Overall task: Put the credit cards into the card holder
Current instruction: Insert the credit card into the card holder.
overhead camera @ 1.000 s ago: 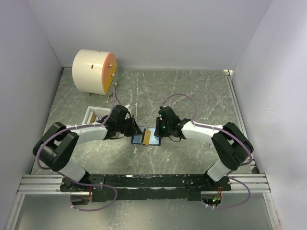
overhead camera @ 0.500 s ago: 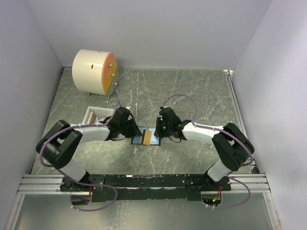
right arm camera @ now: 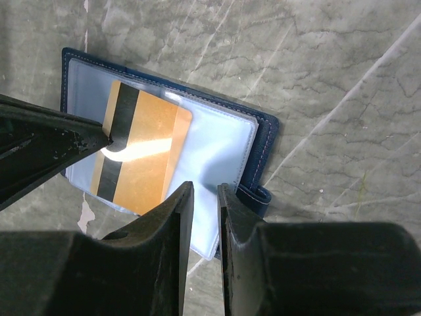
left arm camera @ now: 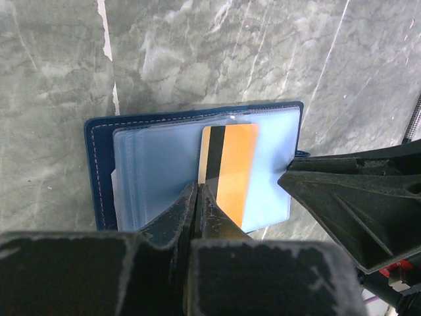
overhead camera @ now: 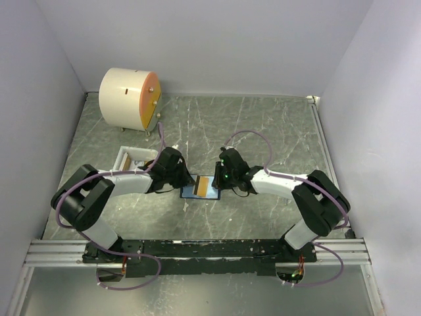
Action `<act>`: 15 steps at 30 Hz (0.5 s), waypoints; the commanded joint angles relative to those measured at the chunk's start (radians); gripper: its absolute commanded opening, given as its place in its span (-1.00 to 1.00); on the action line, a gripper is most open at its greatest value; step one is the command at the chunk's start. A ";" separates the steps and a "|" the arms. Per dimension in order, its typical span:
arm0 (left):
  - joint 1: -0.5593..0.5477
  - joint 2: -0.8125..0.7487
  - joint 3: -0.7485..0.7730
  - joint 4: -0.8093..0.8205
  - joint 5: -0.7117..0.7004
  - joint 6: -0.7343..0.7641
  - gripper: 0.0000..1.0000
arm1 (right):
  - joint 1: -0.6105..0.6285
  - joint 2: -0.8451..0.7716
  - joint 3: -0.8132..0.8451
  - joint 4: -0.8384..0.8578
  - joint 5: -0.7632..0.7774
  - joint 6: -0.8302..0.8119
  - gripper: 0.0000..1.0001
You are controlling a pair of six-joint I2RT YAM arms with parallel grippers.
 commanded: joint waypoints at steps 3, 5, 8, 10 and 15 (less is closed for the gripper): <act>-0.014 0.014 -0.001 0.013 -0.084 -0.017 -0.87 | -0.005 -0.003 -0.031 -0.042 0.022 0.001 -0.55; -0.024 0.028 0.003 0.018 -0.082 -0.023 -0.87 | -0.005 -0.002 -0.029 -0.042 0.022 0.005 -0.55; -0.038 0.047 0.000 0.042 -0.077 -0.041 -0.87 | -0.005 -0.004 -0.032 -0.040 0.020 0.011 -0.55; -0.050 0.060 0.004 0.049 -0.080 -0.048 -0.87 | -0.004 -0.009 -0.038 -0.034 0.017 0.017 -0.55; -0.078 0.090 0.027 0.045 -0.089 -0.053 -0.87 | -0.005 -0.013 -0.046 -0.026 0.013 0.032 -0.54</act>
